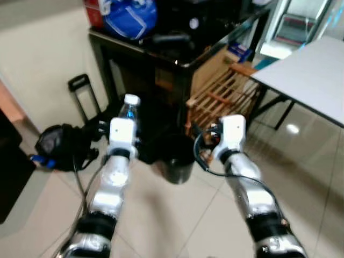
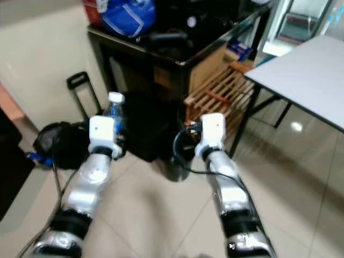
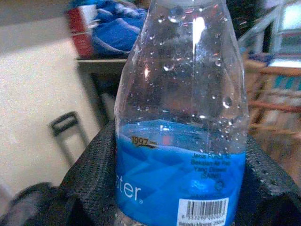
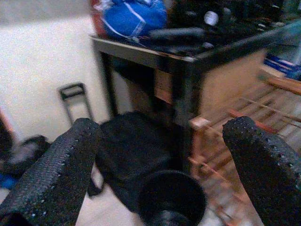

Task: Picking trash to rubbish bin

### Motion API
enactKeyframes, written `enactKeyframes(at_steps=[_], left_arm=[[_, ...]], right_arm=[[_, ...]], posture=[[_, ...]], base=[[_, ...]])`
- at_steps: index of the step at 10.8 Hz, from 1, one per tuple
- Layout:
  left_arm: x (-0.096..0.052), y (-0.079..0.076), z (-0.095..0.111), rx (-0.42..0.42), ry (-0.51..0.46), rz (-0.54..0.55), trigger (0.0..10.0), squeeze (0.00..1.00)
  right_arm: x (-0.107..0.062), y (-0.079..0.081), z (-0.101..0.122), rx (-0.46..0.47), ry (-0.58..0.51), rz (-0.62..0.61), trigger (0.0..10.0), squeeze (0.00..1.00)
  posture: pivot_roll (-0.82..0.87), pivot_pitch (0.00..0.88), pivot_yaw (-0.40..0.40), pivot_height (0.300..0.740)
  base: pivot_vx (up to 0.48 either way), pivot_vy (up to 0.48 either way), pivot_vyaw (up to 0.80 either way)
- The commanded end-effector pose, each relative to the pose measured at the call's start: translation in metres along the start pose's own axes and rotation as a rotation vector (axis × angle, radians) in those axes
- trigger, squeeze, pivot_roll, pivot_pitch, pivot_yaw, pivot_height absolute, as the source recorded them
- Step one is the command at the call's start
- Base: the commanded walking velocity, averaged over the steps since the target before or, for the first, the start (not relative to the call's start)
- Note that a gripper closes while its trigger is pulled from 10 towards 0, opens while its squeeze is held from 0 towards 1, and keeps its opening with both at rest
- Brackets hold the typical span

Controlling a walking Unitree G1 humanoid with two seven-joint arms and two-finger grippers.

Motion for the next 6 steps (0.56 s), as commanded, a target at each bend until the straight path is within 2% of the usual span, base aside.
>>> enactKeyframes(at_steps=[1, 6], left_arm=[[0.0018, 0.0068, 0.0042, 0.013, -0.013, 0.014, 10.0, 0.00], [0.0018, 0.0061, 0.0040, 0.010, -0.013, 0.013, 10.0, 0.00]], right_arm=[[0.0031, 0.0028, 0.0085, 0.001, -0.027, 0.007, 10.0, 0.00], [0.0032, 0.0032, 0.0088, 0.000, -0.028, 0.014, 10.0, 0.00]], posture=[[0.03, 0.051, 0.025, 0.740], [0.03, 0.042, 0.025, 0.740]], base=[[0.334, 0.000, 0.00], [0.361, 0.000, 0.00]])
Point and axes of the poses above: a point about 5 cm out from each wrist's last joint towards the gripper, its own x axis pointing out of the wrist towards the gripper, its own z axis along the axis of the wrist's last joint, y = z × x, the point moved 4 cm from there along x, pointing out of the wrist towards the gripper, and after that the axes turned 12 degrees about -x, right-handed, at the moved point
